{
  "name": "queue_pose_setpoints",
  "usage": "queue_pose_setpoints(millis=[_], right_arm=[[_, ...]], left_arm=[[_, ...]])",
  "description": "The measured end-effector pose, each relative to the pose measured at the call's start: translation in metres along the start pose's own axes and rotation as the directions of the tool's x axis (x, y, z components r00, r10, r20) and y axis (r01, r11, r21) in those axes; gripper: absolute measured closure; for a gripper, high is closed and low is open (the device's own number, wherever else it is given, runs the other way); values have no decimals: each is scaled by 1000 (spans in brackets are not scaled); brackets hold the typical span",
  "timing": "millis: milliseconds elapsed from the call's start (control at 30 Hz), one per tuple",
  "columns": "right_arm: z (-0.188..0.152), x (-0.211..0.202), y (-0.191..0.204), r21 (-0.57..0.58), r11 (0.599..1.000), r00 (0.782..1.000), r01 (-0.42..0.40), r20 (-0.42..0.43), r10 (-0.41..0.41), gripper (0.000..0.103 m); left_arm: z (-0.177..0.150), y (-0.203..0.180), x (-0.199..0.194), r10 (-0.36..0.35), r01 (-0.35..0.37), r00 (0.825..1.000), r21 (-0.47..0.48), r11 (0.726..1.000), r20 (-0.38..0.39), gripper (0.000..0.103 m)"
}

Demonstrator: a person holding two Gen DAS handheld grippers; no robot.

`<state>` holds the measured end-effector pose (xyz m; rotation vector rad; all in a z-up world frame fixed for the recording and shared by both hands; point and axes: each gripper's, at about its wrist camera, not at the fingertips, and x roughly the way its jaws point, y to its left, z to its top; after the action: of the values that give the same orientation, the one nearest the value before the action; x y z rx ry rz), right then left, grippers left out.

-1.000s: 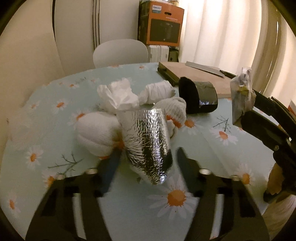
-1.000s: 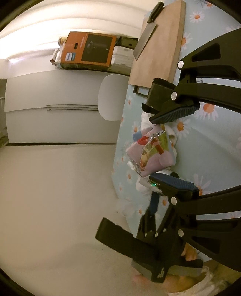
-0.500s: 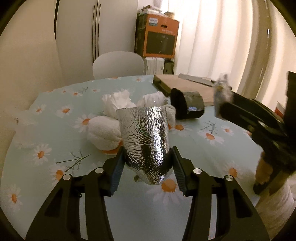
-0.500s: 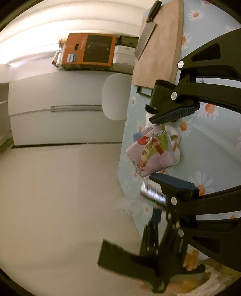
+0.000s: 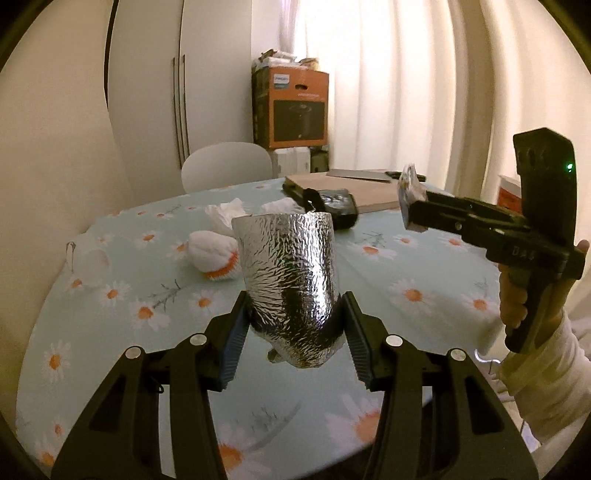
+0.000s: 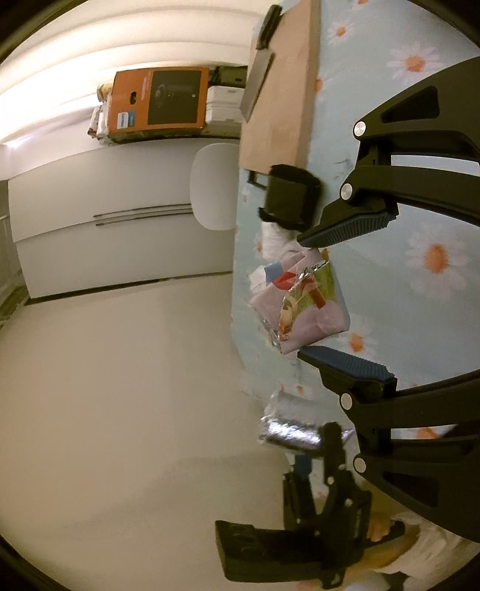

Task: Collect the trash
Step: 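Drop the pink wrapper into the black bin with the right tool while the left drops the foil cup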

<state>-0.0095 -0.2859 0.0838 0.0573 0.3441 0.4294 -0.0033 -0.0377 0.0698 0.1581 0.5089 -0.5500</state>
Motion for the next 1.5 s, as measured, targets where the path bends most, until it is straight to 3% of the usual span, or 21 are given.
queue_pose_setpoints(millis=[167,367,500,667,767,800,833,867,900,1133,1500], right_arm=[[-29,-31,15,-5,1000,999,-11,-33,10,51],[-60,-67,31,6,998,994,-67,-82,67,51],[-78,-84,41,7,995,987,-96,-129,96,51],[-98,-100,59,-12,990,975,-138,-180,133,51],[-109,-104,69,-28,988,967,-151,-213,142,51],[-110,-104,70,-36,989,968,-143,-215,132,50],[-113,-106,72,-46,991,970,-127,-214,115,39],[-114,-108,73,-51,993,974,-111,-205,99,24],[-113,-109,72,-51,993,977,-105,-190,94,20],[-104,-108,50,27,997,985,-71,-157,74,16],[-67,-86,13,87,994,989,59,-138,-47,16]], left_arm=[[-26,-12,-26,-37,36,999,28,999,17,52],[-56,-33,-55,9,-13,999,112,994,37,52],[-71,-44,-63,-50,51,999,139,989,-11,52],[-92,-56,-61,-122,139,986,151,979,-115,52],[-101,-60,-64,-149,168,981,160,973,-127,52],[-103,-60,-66,-156,174,981,164,971,-117,46],[-106,-61,-70,-153,167,984,169,971,-92,38],[-108,-61,-73,-143,153,987,173,973,-68,18],[-106,-61,-75,-133,139,990,173,975,-46,8],[-95,-45,-81,-145,141,988,93,986,43,6],[-75,-26,-74,-40,39,997,11,999,59,6]])
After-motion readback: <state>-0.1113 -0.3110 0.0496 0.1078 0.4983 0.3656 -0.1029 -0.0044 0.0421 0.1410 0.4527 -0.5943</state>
